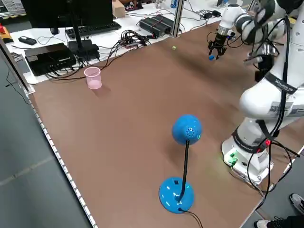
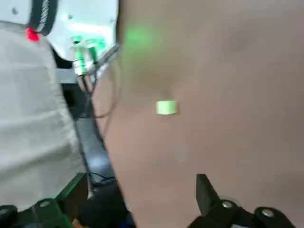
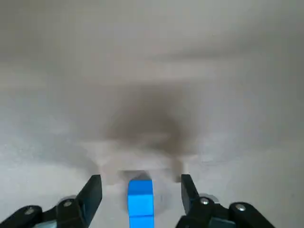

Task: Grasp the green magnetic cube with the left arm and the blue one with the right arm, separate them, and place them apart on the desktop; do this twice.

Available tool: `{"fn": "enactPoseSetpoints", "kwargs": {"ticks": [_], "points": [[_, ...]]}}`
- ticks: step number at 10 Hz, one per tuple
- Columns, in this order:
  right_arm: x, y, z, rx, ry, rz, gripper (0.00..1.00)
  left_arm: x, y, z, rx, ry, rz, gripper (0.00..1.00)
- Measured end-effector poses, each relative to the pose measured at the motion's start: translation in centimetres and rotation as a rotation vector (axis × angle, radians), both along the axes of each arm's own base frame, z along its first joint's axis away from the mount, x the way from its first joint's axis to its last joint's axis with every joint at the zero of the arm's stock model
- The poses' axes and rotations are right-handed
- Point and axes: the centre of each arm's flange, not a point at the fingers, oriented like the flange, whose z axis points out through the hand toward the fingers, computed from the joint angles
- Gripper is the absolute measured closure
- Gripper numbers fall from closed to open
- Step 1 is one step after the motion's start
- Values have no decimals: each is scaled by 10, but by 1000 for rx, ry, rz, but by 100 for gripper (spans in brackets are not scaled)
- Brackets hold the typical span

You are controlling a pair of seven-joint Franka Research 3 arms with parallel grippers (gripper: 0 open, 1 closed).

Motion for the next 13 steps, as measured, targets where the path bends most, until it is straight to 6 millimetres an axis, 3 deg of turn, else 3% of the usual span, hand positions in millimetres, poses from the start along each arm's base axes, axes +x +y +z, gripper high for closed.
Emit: {"fn": "enactPoseSetpoints", "kwargs": {"ticks": [2,4,5,7,9,11,13], "points": [[0,0,0,0,0,0,24,98,5,45,-91,-139,115,0],[0,0,1,0,-1,0,24,198,21,67,-151,-226,277,0],[1,-1,1,0,-1,0,25,242,28,61,-170,-260,335,0],[1,-1,1,0,-2,-1,25,316,30,23,-219,-350,417,0],[3,-3,2,0,-3,-4,25,350,13,-10,-279,-512,470,0],[8,-8,8,2,-12,-6,25,350,-21,-24,-351,-655,519,0],[14,-19,20,-6,-31,-2,24,343,-35,-38,-365,-665,517,4]]}}
